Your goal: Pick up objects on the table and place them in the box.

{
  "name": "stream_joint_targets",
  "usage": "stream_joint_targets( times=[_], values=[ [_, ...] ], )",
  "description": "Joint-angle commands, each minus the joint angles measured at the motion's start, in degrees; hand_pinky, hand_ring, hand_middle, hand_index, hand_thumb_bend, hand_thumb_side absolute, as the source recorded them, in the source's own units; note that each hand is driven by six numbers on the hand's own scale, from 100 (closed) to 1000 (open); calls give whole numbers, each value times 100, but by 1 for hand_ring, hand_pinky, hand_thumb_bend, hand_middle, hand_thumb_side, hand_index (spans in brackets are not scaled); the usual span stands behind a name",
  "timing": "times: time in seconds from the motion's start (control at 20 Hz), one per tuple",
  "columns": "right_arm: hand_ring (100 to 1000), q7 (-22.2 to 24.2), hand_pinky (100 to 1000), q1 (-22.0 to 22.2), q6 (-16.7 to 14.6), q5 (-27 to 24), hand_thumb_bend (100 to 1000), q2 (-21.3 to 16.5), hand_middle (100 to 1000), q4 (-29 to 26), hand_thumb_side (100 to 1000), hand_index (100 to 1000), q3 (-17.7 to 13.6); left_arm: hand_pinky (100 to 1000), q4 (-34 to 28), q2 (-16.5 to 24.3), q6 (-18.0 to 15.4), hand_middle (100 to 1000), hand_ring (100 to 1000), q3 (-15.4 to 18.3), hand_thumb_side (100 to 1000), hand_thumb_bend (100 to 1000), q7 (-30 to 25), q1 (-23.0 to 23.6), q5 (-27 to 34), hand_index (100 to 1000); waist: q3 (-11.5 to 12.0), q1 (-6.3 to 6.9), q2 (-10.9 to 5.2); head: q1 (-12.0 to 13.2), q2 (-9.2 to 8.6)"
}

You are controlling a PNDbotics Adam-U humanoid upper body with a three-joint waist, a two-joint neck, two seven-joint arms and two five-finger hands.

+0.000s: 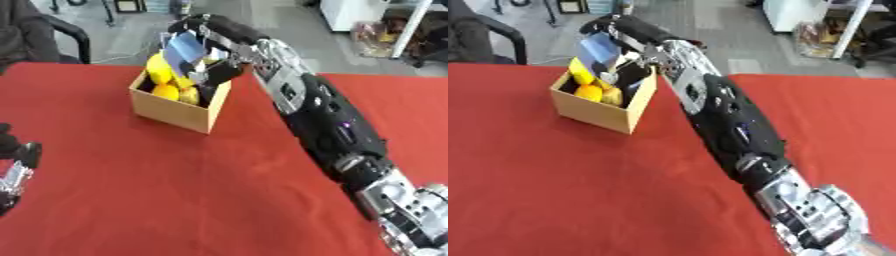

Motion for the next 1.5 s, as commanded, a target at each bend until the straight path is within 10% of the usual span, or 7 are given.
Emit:
stream_joint_targets(
  times=[0.05,0.2,0.45,0.6,1.3,1.4,1.5],
  values=[
    [501,-314,594,-159,206,319,100,154,688,416,100,911,-139,648,-143,35,-2,548,618,-17,405,503,-50,-91,38,701,3,145,-8,-20,-75],
    [575,-594,655,-165,398,598,100,249,803,813,105,942,-200,648,-151,23,4,548,618,-26,405,503,-62,-102,45,701,-9,153,-1,0,-67],
    [836,-1087,820,-140,573,1093,190,305,943,1103,432,971,-162,648,-149,21,13,547,618,-15,406,505,-50,-83,42,701,-41,156,7,9,-45],
    [886,-1348,862,-147,522,1366,246,335,969,1082,468,974,-183,647,-141,18,15,547,617,-11,406,506,-42,-74,39,701,-62,160,2,15,-31],
    [934,-2055,906,-166,309,2608,337,358,999,772,397,976,-477,646,-82,24,13,546,617,16,407,506,9,-2,24,700,-170,154,-46,59,37],
    [898,-2117,879,-220,250,2589,186,279,987,698,173,975,-486,646,-52,33,23,545,617,35,409,508,27,59,18,699,-253,126,-97,124,98],
    [872,-2285,855,-208,82,2430,132,64,967,431,139,970,-444,645,-13,59,20,545,617,95,409,509,94,160,-7,698,-509,119,-142,288,158]
  ],
)
